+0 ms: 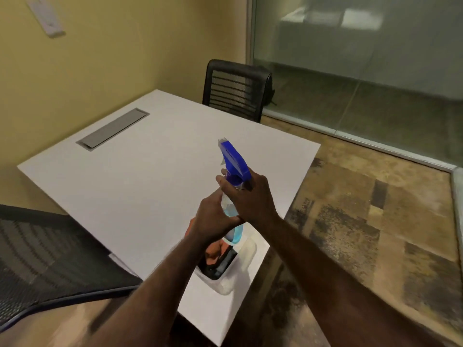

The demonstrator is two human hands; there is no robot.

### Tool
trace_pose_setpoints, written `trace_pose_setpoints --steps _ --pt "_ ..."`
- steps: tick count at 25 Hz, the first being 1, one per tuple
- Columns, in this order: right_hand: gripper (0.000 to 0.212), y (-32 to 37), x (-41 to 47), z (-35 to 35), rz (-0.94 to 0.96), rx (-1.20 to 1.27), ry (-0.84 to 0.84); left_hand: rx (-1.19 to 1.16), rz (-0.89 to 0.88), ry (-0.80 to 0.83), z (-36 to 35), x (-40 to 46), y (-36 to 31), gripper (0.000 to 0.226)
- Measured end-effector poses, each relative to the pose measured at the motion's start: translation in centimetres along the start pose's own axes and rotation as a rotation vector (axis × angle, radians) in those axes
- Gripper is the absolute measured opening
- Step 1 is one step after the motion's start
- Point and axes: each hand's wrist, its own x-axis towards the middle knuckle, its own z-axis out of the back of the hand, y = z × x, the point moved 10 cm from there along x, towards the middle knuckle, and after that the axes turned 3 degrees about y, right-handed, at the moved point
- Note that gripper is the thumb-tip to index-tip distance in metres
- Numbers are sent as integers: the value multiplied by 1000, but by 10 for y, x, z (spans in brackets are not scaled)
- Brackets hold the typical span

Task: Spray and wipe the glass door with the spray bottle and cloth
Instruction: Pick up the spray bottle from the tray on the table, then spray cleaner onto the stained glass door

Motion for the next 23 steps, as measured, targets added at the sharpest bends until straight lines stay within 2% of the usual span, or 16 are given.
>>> trace_pose_setpoints --steps 3,8,10,12,15,23 --pt "31 52 -18 32 70 -69 -134 -5 -131 42 8 -9 -54 53" --pt "36 107 -64 102 -13 -40 -358 -22 -369 206 -12 -38 -151 53" --pt "32 123 -90 136 -36 1 -413 -52 -426 293 -31 -55 -185 45" --pt "29 140 -123 173 -32 36 -467 -77 -475 409 -60 -76 -221 37" --pt "31 158 -178 230 -5 83 -585 -125 -531 576 -113 -113 -271 42" --pt "24 202 -415 401 33 -90 -1120 -230 -775 1026 -292 -290 -425 45"
